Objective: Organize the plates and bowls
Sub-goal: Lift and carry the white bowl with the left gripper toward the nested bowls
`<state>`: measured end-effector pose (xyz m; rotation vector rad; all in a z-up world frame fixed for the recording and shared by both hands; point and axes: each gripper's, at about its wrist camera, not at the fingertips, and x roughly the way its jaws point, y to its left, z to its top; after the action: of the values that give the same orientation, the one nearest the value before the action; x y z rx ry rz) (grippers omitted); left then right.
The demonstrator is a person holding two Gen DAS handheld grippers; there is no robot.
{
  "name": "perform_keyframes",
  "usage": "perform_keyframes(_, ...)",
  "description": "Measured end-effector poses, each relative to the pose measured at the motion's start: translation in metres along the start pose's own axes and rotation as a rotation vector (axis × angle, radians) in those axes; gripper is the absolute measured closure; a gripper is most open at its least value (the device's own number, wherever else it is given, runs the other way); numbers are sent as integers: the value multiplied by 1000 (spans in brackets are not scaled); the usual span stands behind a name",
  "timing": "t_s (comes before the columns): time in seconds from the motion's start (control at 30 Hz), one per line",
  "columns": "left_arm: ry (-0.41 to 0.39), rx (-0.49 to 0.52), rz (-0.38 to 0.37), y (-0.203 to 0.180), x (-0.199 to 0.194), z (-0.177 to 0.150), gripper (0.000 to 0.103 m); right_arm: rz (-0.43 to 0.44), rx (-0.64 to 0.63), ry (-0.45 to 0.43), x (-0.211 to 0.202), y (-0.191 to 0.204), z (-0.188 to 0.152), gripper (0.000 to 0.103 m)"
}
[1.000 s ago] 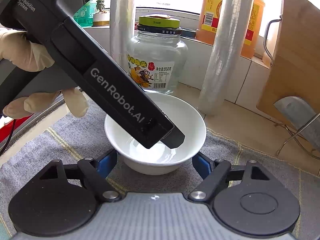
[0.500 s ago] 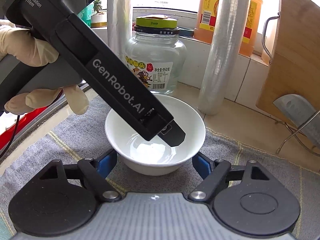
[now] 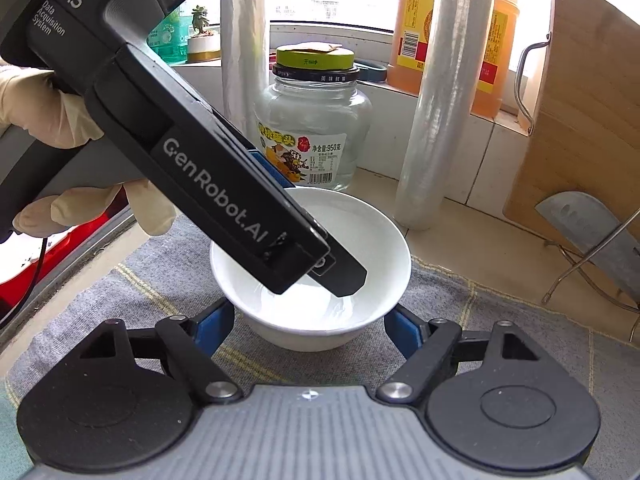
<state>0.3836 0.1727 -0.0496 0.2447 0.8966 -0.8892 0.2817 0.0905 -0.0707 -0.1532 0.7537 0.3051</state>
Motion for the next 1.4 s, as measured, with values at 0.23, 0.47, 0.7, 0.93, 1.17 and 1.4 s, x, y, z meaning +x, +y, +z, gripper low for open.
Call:
perform_keyframes(0.23,-16,32,-7,-26,-17,-2,22,-22,-14,-7,-28,5,-5,18)
perform_keyframes(0.47,-23,76,-19,-58,-29,-2,22,-45,0,-14,-63,5,-17,18)
perform_keyframes(0.7,-23,120,-42,-90,-33,-3,22,-79,11,-3,-91,3,-30,18)
perform_keyframes(0.93,-21,169,-69,-120,-30,0,22,-115,52,2,-115,-7,-46,18)
perform_keyframes(1.17,-22,230,-104,-154,-23,10,22,-169,88,-7,-142,-22,-61,18)
perform_keyframes(1.4,-23,301,-154,-188,-11,25,22,-241,138,-14,-165,-40,-76,18)
